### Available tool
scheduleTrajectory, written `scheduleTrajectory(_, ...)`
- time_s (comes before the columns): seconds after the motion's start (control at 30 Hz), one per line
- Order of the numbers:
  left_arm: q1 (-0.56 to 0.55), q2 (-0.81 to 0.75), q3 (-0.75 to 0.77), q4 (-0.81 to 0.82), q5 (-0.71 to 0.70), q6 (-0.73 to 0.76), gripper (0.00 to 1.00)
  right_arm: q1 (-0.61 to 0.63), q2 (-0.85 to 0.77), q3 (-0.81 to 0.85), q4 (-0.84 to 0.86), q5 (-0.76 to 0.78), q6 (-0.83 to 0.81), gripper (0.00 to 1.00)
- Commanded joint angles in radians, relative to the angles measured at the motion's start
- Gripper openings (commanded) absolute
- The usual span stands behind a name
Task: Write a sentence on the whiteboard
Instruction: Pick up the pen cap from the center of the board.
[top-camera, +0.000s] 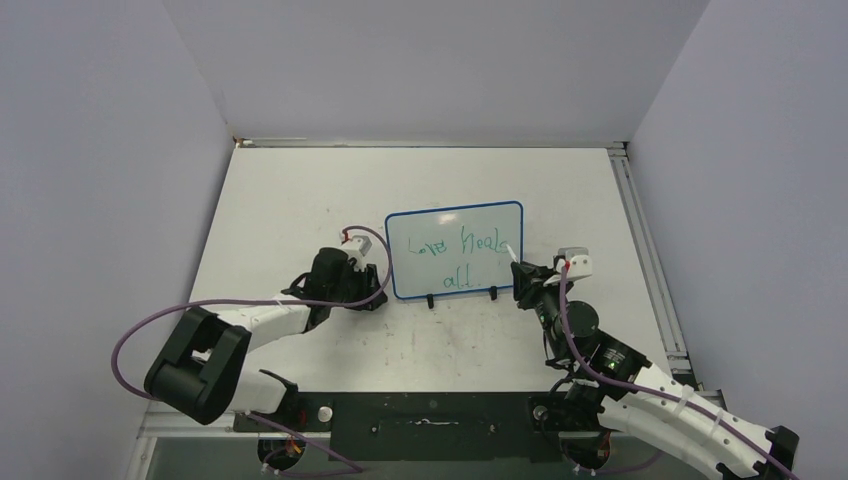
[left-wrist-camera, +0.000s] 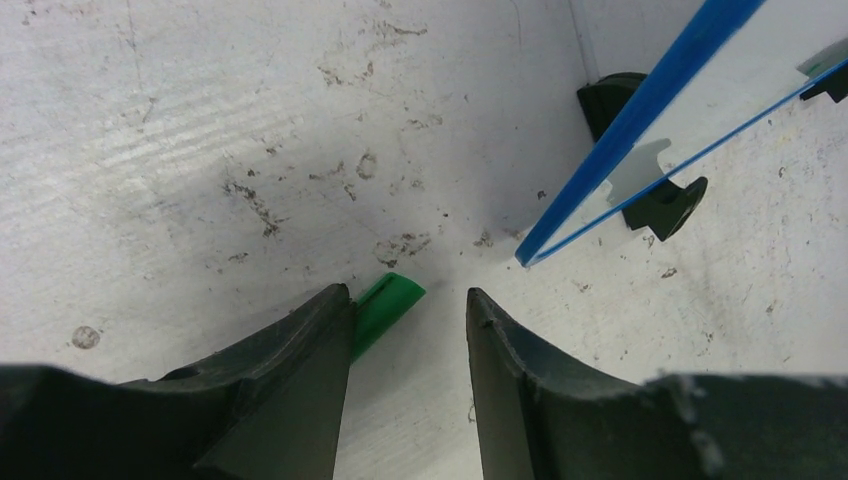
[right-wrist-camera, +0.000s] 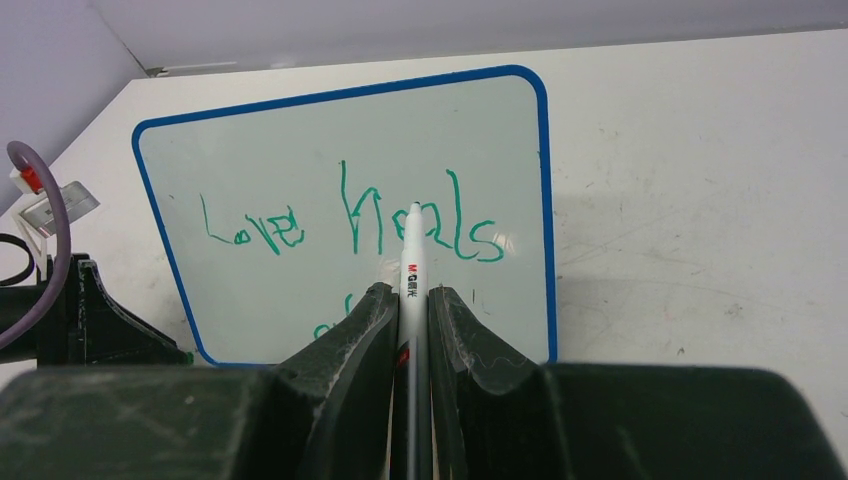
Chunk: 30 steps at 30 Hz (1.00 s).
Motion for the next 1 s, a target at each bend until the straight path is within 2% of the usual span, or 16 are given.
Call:
scheduleTrajectory(0.0,-0.032,-0.061,0.049,-0.140,-0.066,-0.031,0.43,0.005,-0.025,-0.003,0.002,0.004,0.002,0.05)
scheduleTrajectory(0.3,-0.072,-0.107,0.083,-0.310,-0.164,-0.036,0.46,0.005,-0.004,-0.005,0.014,-0.008,0.003,0.05)
scheduleTrajectory(0.5,-0.105,-0.071,0.113,-0.336,-0.157,-0.030,0.46,0.005,-0.019,-0.005,0.006,0.000,0.003,0.05)
scheduleTrajectory(0.6,-0.119,-0.066,0.126,-0.358,-0.183,-0.033,0.45,0.005,-0.023,-0.007,-0.002,0.004,0.005,0.05)
scheduleTrajectory(0.77,-0.129,-0.056,0.166,-0.454,-0.315,-0.083,0.39,0.005,-0.025,-0.007,-0.003,0.005,0.006,0.05)
scheduleTrajectory(0.97,-0.174,-0.015,0.198,-0.459,-0.331,-0.069,0.36,0.005,-0.024,-0.012,-0.002,0.006,0.006,0.05)
